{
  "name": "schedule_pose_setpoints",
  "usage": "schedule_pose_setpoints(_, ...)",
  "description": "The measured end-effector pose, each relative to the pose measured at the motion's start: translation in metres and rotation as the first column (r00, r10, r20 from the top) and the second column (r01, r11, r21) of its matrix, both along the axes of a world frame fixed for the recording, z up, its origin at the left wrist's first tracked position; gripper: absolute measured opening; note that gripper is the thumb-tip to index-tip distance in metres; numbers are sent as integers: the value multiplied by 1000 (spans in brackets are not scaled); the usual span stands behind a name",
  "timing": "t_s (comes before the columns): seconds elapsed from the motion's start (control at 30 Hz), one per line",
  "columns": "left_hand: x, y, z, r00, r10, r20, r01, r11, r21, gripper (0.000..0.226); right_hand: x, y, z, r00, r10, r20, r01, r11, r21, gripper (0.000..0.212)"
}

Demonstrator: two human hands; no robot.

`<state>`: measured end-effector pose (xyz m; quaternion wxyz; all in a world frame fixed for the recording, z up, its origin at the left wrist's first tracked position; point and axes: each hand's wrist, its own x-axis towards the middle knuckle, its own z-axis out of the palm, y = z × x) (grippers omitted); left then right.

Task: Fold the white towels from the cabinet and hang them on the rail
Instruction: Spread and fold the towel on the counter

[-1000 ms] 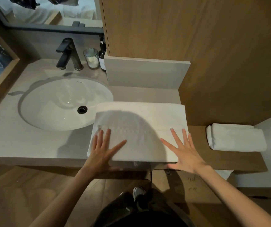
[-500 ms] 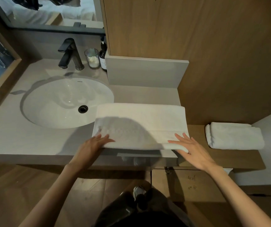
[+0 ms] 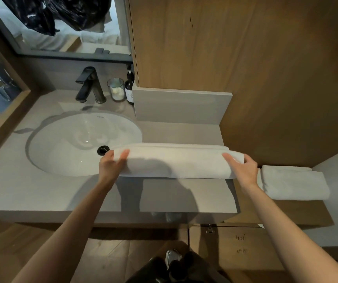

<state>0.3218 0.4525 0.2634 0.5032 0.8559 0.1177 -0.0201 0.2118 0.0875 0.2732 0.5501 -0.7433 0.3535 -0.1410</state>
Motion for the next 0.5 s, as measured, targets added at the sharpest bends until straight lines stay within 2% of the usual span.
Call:
schedule_pose_setpoints(0.07, 4, -7, 0, 999, -28, -41, 28, 1000, -4, 50, 6, -3, -10, 999, 17, -38, -16, 999, 46, 40)
schedule_pose_setpoints(0.17, 5, -7, -6, 992, -116, -40, 116, 993, 8, 51, 4, -7, -25, 990, 105, -93, -101, 994, 52, 68)
schedule_pose_setpoints(0.2, 6, -5, -10, 991, -123, -49, 123, 992, 6, 55, 3, -7, -28, 989, 115, -93, -111, 993, 45, 67)
schedule_pose_setpoints(0.3, 13, -2, -15, 993, -106, -48, 106, 994, -3, 65, 6, -8, -32, 991, 114, -65, -112, 993, 23, 42)
schedule_pose_setpoints(0.4, 24, -12, -13, 997, -81, -18, 82, 995, 54, 45, 15, -6, -28, 988, 149, -41, -150, 988, -34, 29)
schedule_pose_setpoints(0.5, 33, -18, -16, 994, -107, 8, 103, 976, 193, 40, 20, -3, -31, 981, 170, -97, -183, 972, -147, 24)
